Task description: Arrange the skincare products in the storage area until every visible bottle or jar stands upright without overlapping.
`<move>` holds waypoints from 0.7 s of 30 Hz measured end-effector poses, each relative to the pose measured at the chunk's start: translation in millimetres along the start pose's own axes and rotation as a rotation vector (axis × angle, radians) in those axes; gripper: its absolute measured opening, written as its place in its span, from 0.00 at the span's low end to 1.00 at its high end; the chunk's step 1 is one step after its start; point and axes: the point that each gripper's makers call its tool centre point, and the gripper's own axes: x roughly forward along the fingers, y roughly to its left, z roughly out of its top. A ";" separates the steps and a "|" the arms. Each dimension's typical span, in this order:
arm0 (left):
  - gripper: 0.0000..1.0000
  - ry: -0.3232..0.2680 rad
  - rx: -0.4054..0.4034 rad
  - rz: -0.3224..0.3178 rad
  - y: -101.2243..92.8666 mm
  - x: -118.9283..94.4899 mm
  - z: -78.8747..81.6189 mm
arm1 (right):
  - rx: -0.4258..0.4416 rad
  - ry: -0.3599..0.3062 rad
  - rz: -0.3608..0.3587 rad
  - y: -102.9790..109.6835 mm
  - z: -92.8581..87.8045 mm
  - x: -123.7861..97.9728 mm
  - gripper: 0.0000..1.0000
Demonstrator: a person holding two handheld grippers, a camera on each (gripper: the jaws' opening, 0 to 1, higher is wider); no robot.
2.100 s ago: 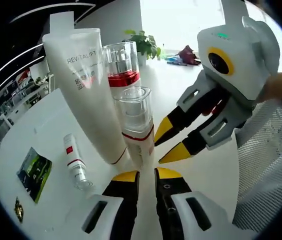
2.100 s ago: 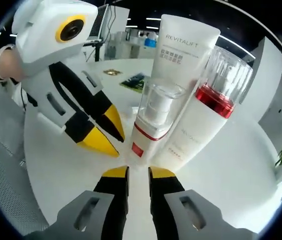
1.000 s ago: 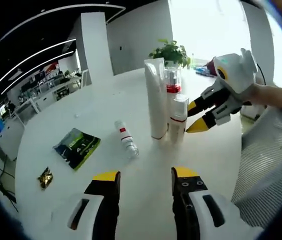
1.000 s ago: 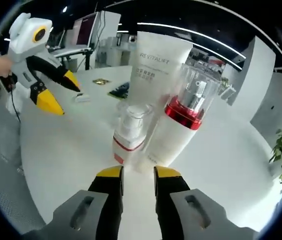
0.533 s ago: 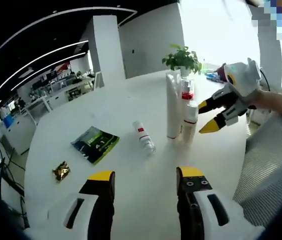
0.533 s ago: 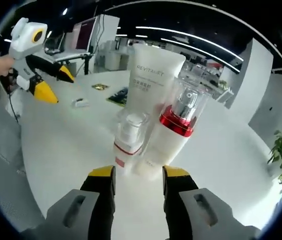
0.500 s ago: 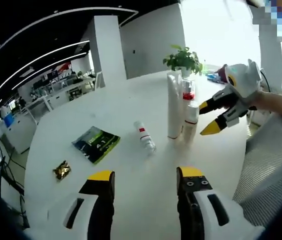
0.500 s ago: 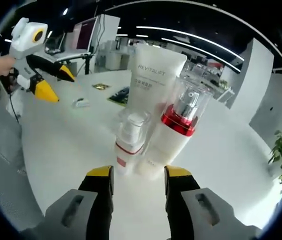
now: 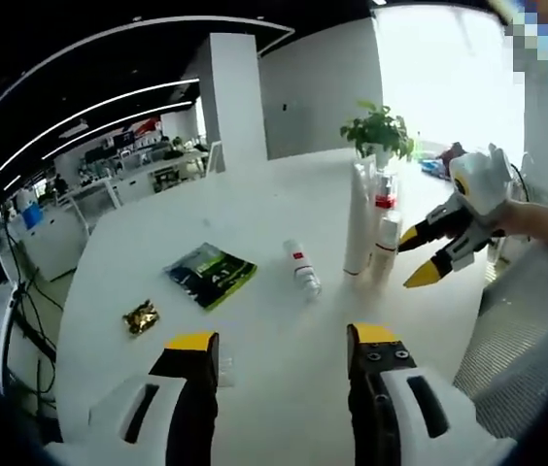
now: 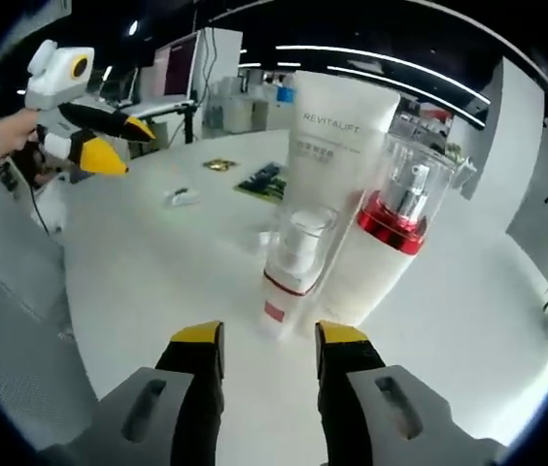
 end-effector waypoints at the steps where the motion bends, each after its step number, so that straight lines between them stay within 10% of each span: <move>1: 0.52 -0.004 -0.007 0.007 1.8 -1.8 0.5 | -0.003 0.003 0.002 0.7 -0.1 -0.1 0.36; 21: 0.51 -0.007 -0.017 -0.009 -0.3 -1.1 -0.2 | -0.025 0.014 0.046 12.3 -1.4 4.3 0.35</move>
